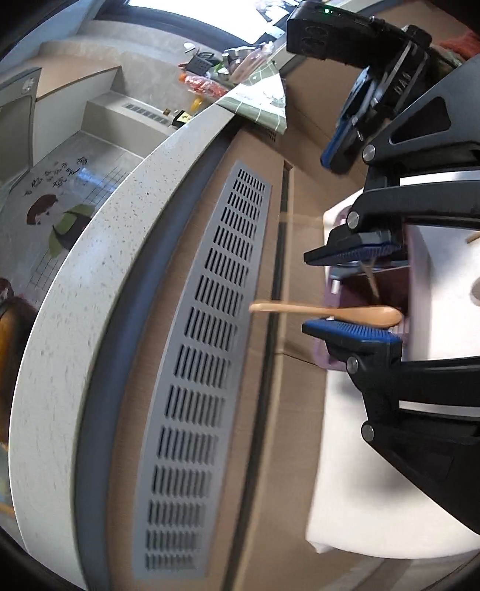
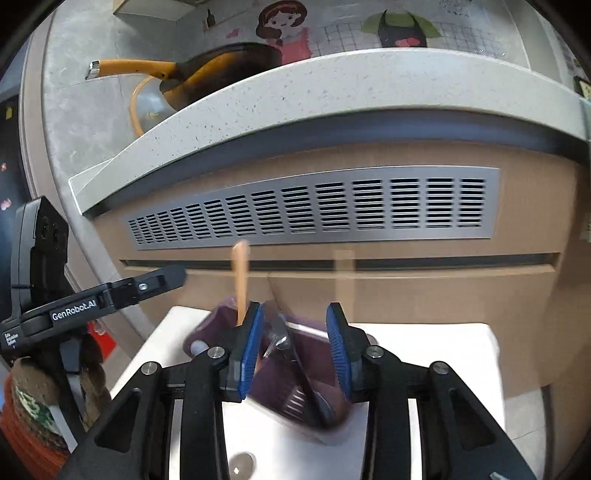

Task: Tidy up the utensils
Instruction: 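Lower the wooden spoon and brown spoon into the maroon caddy, opening both tools, then grasp the white plastic spoon with the right tool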

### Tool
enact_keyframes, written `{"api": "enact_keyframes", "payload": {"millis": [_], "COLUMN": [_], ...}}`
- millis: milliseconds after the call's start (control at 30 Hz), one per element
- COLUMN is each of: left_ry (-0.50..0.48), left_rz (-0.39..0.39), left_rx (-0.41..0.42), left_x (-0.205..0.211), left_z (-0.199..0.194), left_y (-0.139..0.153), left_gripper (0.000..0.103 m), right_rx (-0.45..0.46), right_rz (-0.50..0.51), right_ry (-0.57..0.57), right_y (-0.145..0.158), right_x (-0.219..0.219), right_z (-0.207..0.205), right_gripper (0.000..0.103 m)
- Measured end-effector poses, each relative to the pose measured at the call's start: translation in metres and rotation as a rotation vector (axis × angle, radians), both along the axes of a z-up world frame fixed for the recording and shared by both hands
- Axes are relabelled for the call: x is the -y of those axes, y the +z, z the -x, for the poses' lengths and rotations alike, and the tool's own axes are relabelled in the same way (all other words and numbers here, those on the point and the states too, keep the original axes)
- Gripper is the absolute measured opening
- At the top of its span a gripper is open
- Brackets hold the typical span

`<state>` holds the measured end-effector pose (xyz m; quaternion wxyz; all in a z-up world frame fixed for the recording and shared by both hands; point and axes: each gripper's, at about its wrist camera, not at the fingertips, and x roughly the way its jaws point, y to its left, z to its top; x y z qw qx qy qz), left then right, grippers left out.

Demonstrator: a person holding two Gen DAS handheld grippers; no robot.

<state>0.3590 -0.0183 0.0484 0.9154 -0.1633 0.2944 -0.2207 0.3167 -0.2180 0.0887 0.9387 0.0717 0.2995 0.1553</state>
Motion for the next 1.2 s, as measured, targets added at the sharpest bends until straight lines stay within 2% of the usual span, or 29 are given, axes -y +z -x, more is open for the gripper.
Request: {"api": "enact_keyframes", "payload": {"millis": [133, 333, 467, 600, 733, 900, 1100, 1200], "left_ry": [0.044, -0.008, -0.033, -0.024, -0.012, 0.005, 0.006, -0.009], "left_rz": [-0.047, -0.185, -0.196, -0.231, -0.298, -0.306, -0.307, -0.306], "left_rx": [-0.016, -0.143, -0.252, -0.263, -0.263, -0.249, -0.265, -0.266], "left_x": [-0.001, 0.016, 0.020, 0.023, 0.025, 0.022, 0.021, 0.023], "left_z": [0.043, 0.114, 0.152, 0.184, 0.198, 0.201, 0.196, 0.196], "left_y": [-0.012, -0.067, -0.099, -0.109, -0.114, -0.107, -0.109, -0.110], "left_gripper": [0.035, 0.035, 0.035, 0.035, 0.035, 0.035, 0.035, 0.035], "right_rx": [0.016, -0.120, -0.212, -0.265, -0.295, -0.296, -0.301, -0.317], "right_rz": [0.019, 0.123, 0.150, 0.179, 0.192, 0.167, 0.140, 0.177], "right_ry": [-0.024, -0.033, -0.038, -0.043, -0.044, -0.033, 0.102, 0.134], "right_y": [0.002, -0.044, -0.078, -0.103, -0.117, -0.112, -0.108, -0.116], "right_x": [0.013, 0.025, 0.028, 0.029, 0.024, 0.014, -0.017, -0.032], "right_z": [0.039, 0.108, 0.147, 0.175, 0.190, 0.191, 0.189, 0.177], "right_gripper": [0.033, 0.033, 0.033, 0.033, 0.033, 0.033, 0.033, 0.024]}}
